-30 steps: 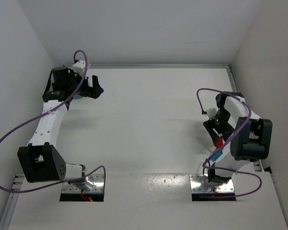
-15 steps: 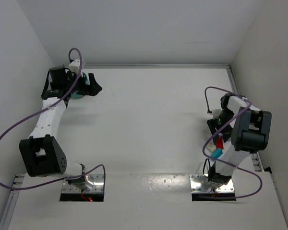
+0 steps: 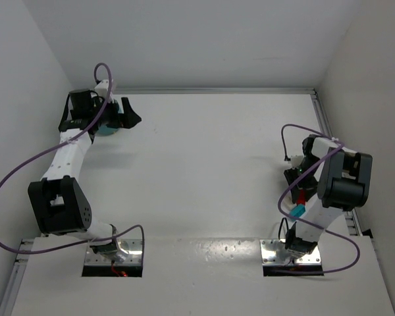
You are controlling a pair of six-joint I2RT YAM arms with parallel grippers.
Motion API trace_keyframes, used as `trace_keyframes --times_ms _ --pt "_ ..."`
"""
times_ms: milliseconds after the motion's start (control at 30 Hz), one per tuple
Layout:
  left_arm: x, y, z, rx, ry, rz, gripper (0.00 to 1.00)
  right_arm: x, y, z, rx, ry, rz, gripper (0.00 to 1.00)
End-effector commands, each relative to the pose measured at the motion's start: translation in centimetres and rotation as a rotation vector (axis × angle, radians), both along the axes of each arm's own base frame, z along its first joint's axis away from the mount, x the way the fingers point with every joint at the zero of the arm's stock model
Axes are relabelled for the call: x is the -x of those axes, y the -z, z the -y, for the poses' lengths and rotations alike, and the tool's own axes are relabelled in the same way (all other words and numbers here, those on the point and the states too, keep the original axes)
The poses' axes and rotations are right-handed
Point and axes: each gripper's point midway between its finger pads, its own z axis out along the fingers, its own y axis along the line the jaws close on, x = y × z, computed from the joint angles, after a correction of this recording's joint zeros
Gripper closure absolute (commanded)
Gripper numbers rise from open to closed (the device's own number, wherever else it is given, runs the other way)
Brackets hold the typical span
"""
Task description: Sort the legos into containers by color
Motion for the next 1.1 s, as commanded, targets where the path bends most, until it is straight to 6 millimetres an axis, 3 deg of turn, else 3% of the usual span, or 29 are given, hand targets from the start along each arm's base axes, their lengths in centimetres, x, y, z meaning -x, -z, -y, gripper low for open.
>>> trace_keyframes --times_ms 0,67,267,567,867,1033,1067 --pt "-1.1 -2.3 -0.6 0.015 -0.004 0.069 0.00 -1.9 0.8 1.0 0.032 0.017 0.077 0.50" --pt "-1.2 -2.5 -0.6 0.013 -0.004 0.078 0.00 -1.9 1.0 1.6 0.026 0.017 0.069 0.51" --pt "-1.4 -2.3 -0.6 0.020 -0.008 0.074 0.00 -2.5 1.4 0.1 -0.051 -0.027 0.070 0.61" --pt "-1.7 -2.1 -1.0 0.035 -0.024 0.066 0.00 -5.9 1.2 -0.9 -0.106 -0.047 0.132 0.65" --pt "-1.3 -1.4 -0.9 0.037 -0.025 0.055 0.00 -7.8 1.5 -5.1 -0.122 -0.181 0.164 0.64" --pt "0.2 -0.5 -1.9 0.068 -0.032 0.006 0.00 -9.0 1.1 -6.3 -0.116 -0.223 0.216 0.64" --pt "0.8 -0.5 -2.0 0.080 -0.030 -0.011 0.00 -8.3 1.4 -6.4 -0.115 -0.214 0.211 0.64"
